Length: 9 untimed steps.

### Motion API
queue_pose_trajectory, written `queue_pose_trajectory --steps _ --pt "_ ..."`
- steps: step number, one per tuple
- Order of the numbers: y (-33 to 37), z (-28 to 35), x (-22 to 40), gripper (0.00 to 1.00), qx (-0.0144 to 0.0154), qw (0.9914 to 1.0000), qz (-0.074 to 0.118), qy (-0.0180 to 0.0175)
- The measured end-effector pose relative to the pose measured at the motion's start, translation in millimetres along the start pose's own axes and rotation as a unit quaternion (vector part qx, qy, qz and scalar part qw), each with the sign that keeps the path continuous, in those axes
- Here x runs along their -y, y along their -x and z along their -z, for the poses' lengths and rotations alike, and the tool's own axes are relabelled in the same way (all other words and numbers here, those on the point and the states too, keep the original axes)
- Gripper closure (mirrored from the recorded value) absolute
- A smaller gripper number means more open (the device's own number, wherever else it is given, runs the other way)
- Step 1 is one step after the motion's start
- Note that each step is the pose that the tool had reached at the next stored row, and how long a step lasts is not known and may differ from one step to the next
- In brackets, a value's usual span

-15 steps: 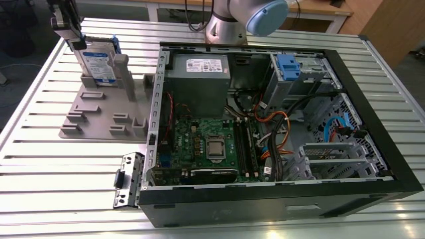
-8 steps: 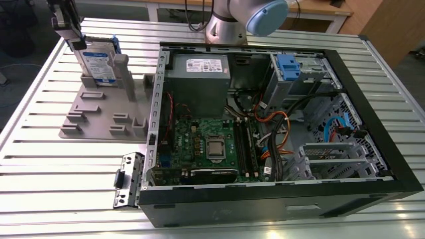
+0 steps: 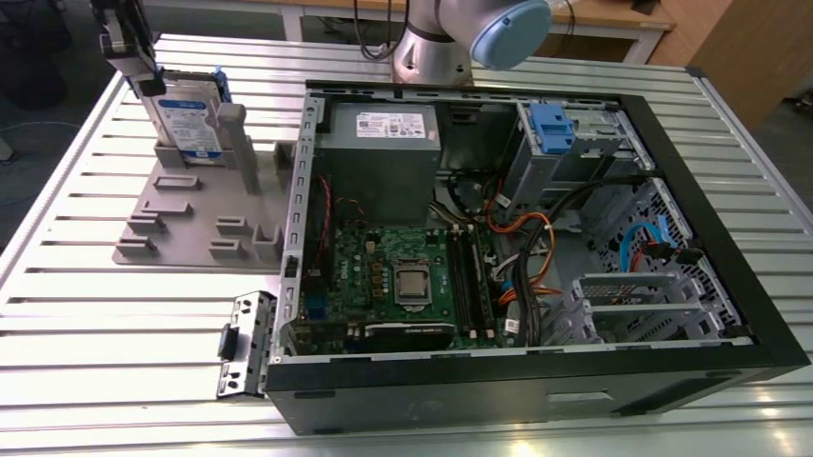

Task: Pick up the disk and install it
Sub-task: 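Pick up the disk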

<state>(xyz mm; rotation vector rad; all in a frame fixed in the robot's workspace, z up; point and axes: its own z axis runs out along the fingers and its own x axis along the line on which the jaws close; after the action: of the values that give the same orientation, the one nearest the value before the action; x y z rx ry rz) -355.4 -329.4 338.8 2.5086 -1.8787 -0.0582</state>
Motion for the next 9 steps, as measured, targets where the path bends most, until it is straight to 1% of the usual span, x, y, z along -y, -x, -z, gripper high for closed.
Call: queue_pose_trajectory --steps 2,4,7,9 --pt "0.0 -0.9 0.0 0.90 0.0005 0.99984 -0.018 -0.0004" --pt "-0.1 -1.8 0.0 0.90 0.0010 0.99935 -0.036 -0.0009" --pt "-0.1 -3.4 0.1 0.90 0.0018 0.99799 -0.063 -0.0016" --pt "-0.1 -3.9 0.1 0.90 0.0022 0.99668 -0.081 -0.0019"
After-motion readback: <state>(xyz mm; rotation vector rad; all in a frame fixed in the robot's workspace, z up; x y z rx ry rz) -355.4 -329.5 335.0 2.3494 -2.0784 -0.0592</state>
